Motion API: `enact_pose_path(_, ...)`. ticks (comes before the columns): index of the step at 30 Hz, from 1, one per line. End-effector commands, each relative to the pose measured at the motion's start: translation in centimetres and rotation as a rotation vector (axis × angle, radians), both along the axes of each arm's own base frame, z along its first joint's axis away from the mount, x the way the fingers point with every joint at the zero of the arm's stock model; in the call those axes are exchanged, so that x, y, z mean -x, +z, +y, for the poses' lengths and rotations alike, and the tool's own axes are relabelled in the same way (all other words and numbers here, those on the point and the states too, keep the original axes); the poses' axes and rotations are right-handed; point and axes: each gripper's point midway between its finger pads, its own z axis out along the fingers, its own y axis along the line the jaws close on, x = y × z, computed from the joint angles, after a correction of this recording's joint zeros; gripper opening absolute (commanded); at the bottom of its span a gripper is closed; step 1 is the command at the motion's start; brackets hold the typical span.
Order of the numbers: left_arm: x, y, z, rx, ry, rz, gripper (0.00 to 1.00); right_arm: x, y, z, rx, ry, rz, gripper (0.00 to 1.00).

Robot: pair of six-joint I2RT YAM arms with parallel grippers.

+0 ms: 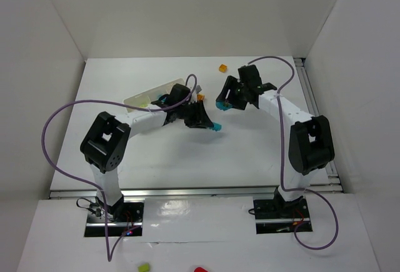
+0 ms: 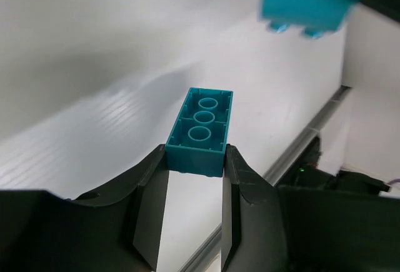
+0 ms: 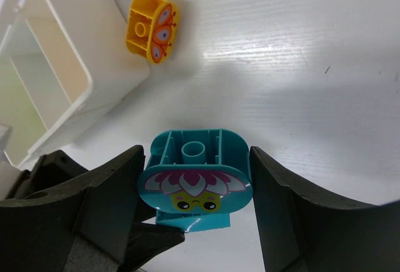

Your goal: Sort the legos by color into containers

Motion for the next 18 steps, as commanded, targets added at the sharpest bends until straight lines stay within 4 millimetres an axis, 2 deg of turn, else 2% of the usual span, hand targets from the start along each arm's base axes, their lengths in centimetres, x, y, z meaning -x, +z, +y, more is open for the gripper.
enact_pose_path(1, -0.3, 4.3, 1.1, -0.028, 0.0, -0.112, 0.0, -1.9, 1.9, -0.1, 0.008, -0.007, -0.076, 0.54)
enact_pose_path(2, -1.6, 5.9, 2.0, -0.084, 0.043, -0.188, 0.0, -1.8, 3.0, -0.1, -0.001, -0.007, -0.1, 0.54)
enact_pose_path(3, -0.9, 5.9, 3.4, -0.157, 0.061, -0.161, 0.0, -1.5, 3.0, -0.3, 0.0, -0.007, -0.098, 0.54)
enact_pose_path(4, -1.3, 6.7, 4.8, -0.203, 0.092, -0.171, 0.0, -1.2, 3.0, -0.4, 0.0, -0.007, -0.098, 0.54)
enact_pose_path(5, -2.2, 8.0, 7.1, -0.253, 0.147, -0.2, 0.0, -1.2, 3.4, -0.4, -0.003, -0.007, -0.108, 0.54)
enact_pose_path(6, -2.7, 9.4, 8.2, -0.272, 0.173, -0.213, 0.0, -1.2, 3.8, -0.5, 0.0, -0.014, -0.118, 0.54)
enact_pose_path(8, -2.3, 10.1, 11.0, -0.328, 0.222, -0.183, 0.0, -1.8, 4.8, -0.4, -0.004, -0.008, -0.151, 0.54)
enact_pose_path(9, -3.1, 11.5, 13.4, -0.354, 0.288, -0.207, 0.0, -1.9, 5.2, -0.3, -0.007, -0.008, -0.159, 0.54)
enact_pose_path(10, -3.0, 11.2, 14.8, -0.388, 0.315, -0.177, 0.0, -2.4, 6.2, -0.2, -0.008, -0.003, -0.184, 0.54)
enact_pose_path(11, -3.3, 11.5, 15.9, -0.409, 0.346, -0.171, 0.0, -2.4, 6.3, 0.5, -0.017, 0.016, -0.185, 0.54)
enact_pose_path(12, -4.2, 11.2, 18.1, -0.456, 0.41, -0.157, 0.0, -2.5, 6.0, 1.5, -0.011, 0.056, -0.185, 0.54)
enact_pose_path(13, -4.6, 11.3, 19.1, -0.476, 0.437, -0.147, 0.0, -2.7, 7.2, 2.9, -0.019, 0.08, -0.204, 0.54)
enact_pose_path(14, -5.5, 10.9, 20.4, -0.487, 0.479, -0.131, 0.0, -2.8, 7.3, 3.7, -0.011, 0.105, -0.21, 0.54)
enact_pose_path(15, -6.1, 11.0, 20.8, -0.488, 0.494, -0.129, 0.0, -3.3, 6.7, 4.5, 0.01, 0.128, -0.211, 0.54)
enact_pose_path(16, -6.4, 9.6, 20.7, -0.504, 0.485, -0.1, 0.0, -3.6, 7.9, 5.6, 0.008, 0.152, -0.234, 0.54)
enact_pose_path(17, -7.0, 9.5, 21.3, -0.514, 0.504, -0.098, 0.0, -3.4, 8.1, 7.2, 0.018, 0.182, -0.244, 0.54)
enact_pose_path(18, -7.7, 9.6, 21.5, -0.528, 0.52, -0.107, 0.0, -3.8, 7.4, 7.9, 0.039, 0.194, -0.238, 0.54)
